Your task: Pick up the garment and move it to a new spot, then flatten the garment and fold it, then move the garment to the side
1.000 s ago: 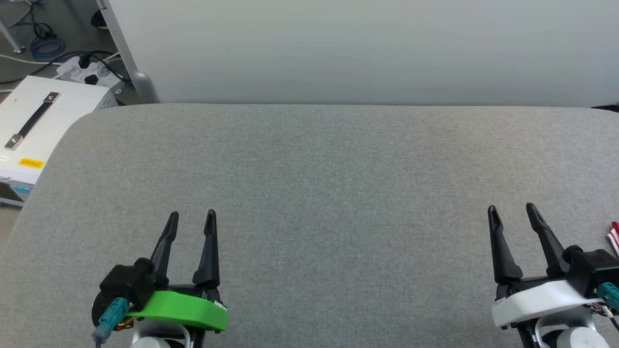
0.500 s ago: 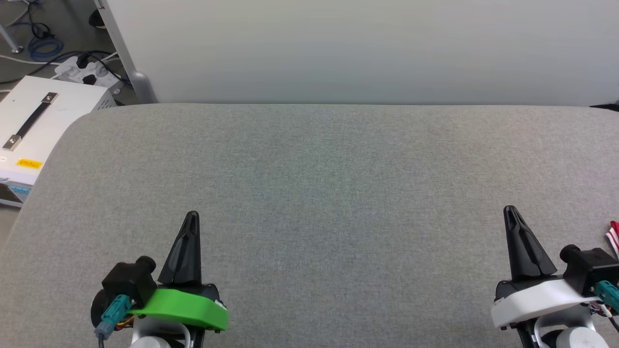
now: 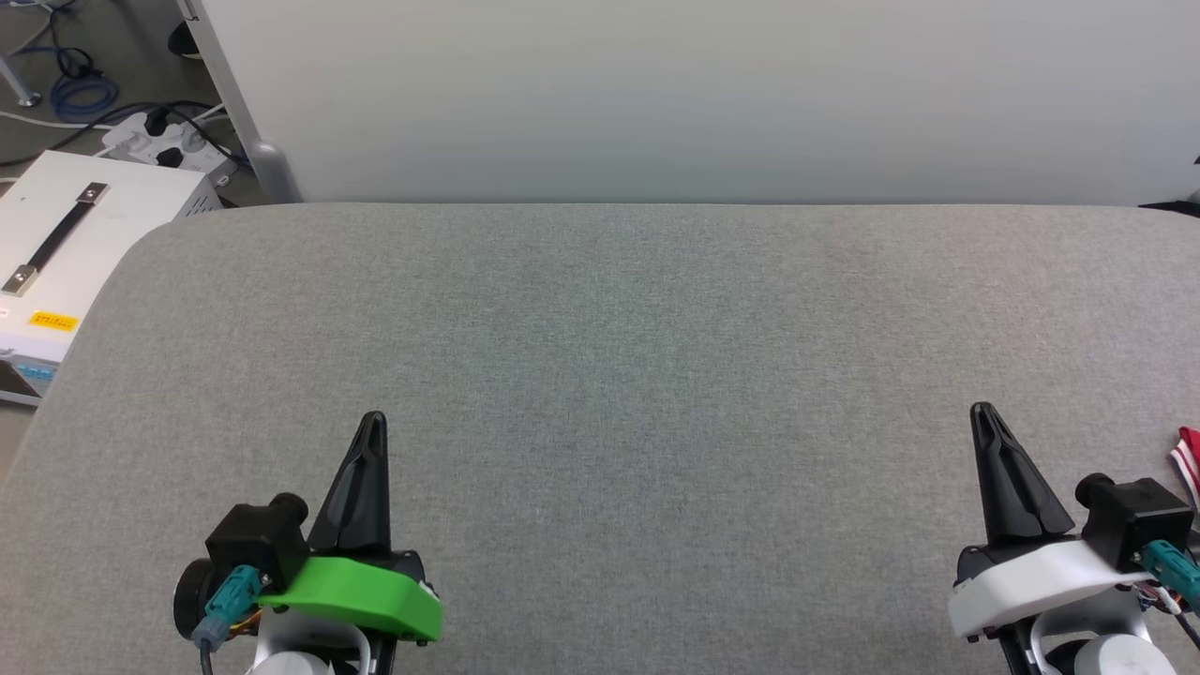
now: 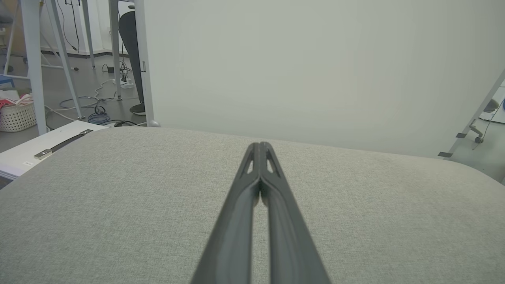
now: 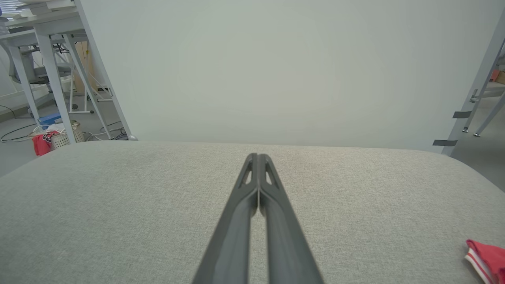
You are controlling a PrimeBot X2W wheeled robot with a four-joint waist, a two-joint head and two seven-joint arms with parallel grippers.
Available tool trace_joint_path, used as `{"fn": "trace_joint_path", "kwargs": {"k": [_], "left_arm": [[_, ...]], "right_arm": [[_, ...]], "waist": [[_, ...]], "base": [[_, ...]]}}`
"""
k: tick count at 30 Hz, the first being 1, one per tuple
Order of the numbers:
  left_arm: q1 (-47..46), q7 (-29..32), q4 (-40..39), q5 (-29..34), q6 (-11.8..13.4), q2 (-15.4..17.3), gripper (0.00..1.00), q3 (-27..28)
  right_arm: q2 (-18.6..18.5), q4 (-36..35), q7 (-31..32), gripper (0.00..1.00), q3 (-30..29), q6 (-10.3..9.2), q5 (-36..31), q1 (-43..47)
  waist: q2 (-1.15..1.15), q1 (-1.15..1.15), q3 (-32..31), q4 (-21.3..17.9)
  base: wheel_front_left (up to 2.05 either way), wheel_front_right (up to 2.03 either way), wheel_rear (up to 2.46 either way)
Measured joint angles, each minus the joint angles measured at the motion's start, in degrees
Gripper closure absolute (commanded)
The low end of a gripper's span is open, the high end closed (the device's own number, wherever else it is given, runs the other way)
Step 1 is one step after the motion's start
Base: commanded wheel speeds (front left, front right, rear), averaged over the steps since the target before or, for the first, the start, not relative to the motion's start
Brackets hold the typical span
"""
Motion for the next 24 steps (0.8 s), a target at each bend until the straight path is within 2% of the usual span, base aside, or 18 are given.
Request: {"fn": "trace_joint_path", "kwargs": {"k": [24], "left_arm": [[-0.01, 3.04, -0.66, 3.33, 1.29, -0.01, 1.0, 0.26]], "right_arm": [[0.8, -0.03, 2.44, 1.0, -0.07, 0.0, -2.37, 0.0]], "waist": [[0.0, 0.0, -0.22, -0.48]], "base": [[0.0, 0.0, 0.0]]}}
